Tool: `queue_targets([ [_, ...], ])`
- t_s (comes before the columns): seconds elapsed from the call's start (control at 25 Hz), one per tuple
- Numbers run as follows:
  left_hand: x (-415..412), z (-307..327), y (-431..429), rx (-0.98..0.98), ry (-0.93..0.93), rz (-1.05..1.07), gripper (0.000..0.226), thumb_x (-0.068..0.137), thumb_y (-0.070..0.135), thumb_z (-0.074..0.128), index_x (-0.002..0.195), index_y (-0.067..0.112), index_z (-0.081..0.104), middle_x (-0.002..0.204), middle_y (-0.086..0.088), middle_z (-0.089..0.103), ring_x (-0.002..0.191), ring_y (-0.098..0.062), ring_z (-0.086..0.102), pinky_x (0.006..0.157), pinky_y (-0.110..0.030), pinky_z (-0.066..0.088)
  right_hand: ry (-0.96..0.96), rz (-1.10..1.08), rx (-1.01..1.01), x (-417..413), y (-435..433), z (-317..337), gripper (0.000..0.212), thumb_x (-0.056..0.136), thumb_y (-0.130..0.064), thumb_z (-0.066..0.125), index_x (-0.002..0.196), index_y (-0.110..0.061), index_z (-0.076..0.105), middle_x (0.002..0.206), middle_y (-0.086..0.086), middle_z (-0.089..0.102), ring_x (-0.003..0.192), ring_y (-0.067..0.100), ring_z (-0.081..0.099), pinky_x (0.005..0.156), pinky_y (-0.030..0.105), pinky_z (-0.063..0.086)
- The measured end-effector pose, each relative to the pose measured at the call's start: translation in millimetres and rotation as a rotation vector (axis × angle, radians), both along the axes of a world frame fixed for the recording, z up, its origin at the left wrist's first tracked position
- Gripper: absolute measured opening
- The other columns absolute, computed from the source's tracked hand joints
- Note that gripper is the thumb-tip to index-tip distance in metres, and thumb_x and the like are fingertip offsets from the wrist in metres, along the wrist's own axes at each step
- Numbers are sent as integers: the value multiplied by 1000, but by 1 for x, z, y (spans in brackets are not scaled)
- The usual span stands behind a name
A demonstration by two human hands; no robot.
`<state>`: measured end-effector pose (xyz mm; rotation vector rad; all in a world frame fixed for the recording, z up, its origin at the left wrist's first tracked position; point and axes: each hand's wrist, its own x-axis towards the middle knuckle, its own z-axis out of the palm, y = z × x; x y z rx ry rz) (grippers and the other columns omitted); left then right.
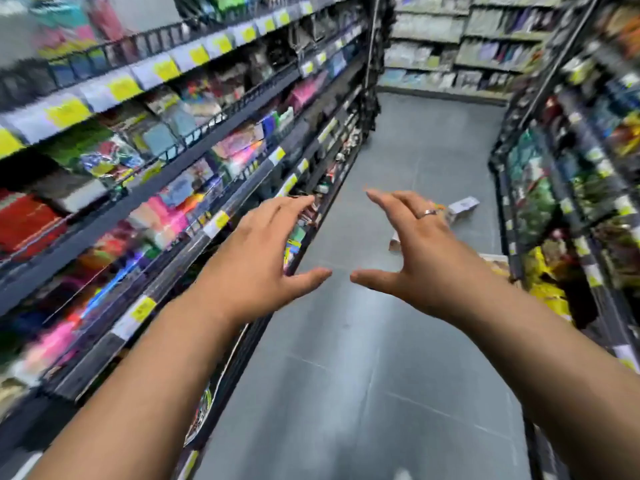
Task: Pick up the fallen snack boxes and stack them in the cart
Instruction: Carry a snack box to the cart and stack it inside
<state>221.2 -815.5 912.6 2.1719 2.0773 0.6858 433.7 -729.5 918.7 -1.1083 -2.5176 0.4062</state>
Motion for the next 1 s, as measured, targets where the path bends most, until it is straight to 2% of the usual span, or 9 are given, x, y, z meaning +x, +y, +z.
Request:
queue_targets([
  [0.08, 20, -6, 37, -14, -19, -79, 88, 72, 69, 54, 146, 26, 32, 144, 3, 40, 133, -16, 38, 113, -30, 29, -3, -105, -31, 30, 19, -7, 100, 68, -60, 70, 151, -31, 22, 148, -1, 30, 133, 23, 35, 110, 34, 31],
  [0.28, 66, -16, 135, -56, -27, -195, 91, 70, 67, 58, 148, 31, 26, 146, 8, 35, 137, -14, 33, 113, -39, 33, 15, -284, -101, 93, 86, -25, 100, 69, -57, 75, 150, -38, 20, 146, -7, 27, 133, 18, 34, 104, 35, 37],
  [0.44, 94, -17, 216, -84, -19, -220, 90, 73, 61, 65, 149, 32, 25, 146, 9, 33, 136, -13, 33, 112, -37, 33, 49, -373, -136, 135, 168, -32, 100, 68, -56, 76, 148, -40, 20, 143, -8, 27, 129, 21, 40, 103, 40, 41],
  [0.56, 107, -18, 276, -86, -12, -214, 91, 74, 59, 68, 149, 30, 27, 145, 8, 34, 130, -15, 40, 109, -38, 37, 55, -392, -144, 158, 229, -32, 99, 68, -57, 76, 148, -41, 20, 141, -9, 27, 128, 21, 41, 100, 44, 43],
  [0.72, 122, -21, 354, -101, -21, -211, 91, 75, 56, 71, 150, 30, 26, 146, 8, 34, 134, -14, 36, 112, -34, 33, 23, -415, -173, 178, 305, -38, 99, 69, -56, 76, 148, -41, 19, 144, -7, 27, 127, 22, 41, 97, 36, 40],
  [1.0, 111, -38, 501, -144, 13, -270, 90, 77, 56, 70, 150, 31, 24, 147, 7, 34, 138, -14, 31, 114, -30, 27, 7, -457, -217, 160, 434, -54, 99, 69, -56, 76, 148, -43, 17, 147, -9, 22, 132, 19, 36, 89, 31, 36],
])
